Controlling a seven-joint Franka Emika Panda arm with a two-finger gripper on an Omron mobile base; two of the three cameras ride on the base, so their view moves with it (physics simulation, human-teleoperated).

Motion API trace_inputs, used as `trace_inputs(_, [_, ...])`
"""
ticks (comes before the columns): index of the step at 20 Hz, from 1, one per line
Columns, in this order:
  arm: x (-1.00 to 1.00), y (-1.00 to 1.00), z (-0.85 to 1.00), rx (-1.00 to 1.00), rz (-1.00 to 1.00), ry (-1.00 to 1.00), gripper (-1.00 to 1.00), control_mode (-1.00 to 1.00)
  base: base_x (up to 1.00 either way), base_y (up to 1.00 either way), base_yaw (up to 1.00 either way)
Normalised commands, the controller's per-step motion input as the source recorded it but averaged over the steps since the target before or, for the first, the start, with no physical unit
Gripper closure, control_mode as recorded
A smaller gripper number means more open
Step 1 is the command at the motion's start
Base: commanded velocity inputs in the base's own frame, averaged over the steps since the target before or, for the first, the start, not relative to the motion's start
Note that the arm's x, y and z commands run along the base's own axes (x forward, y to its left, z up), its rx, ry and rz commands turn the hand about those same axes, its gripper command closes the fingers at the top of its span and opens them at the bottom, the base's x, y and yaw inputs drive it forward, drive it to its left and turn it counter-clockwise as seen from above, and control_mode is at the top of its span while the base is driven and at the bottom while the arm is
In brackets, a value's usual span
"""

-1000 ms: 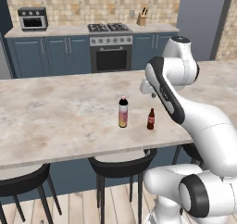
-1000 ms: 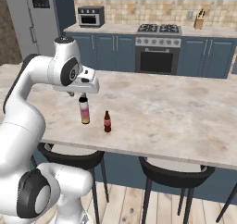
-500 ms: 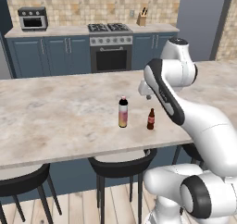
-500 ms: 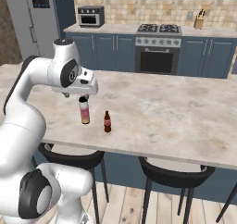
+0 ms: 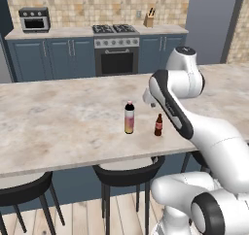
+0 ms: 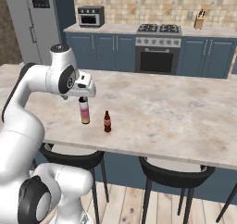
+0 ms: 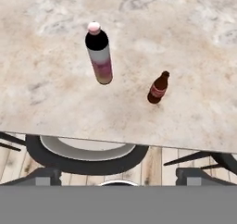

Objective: Place the large bottle from the dining counter next to the other large bottle outside the sink, and place the small bottle from the dining counter next to the other small bottle inside the sink.

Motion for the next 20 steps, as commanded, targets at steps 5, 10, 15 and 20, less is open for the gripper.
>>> trace_inputs(5, [0.00, 0.19, -0.21, -0.01, 0.00, -0.10, -1.00, -1.00, 0.00, 0.00, 0.00])
trace_inputs(10, [0.00, 0.22, -0.27, -0.04, 0.00, -0.09, -1.00, -1.00, 0.00, 0.00, 0.00])
trace_inputs(15, [0.00, 0.15, -0.26, -0.05, 0.00, -0.08, -1.00, -1.00, 0.00, 0.00, 0.00])
trace_inputs(20, [0.08, 0.07, -0.26, -0.06, 0.00, -0.07, -1.00, -1.00, 0.00, 0.00, 0.00])
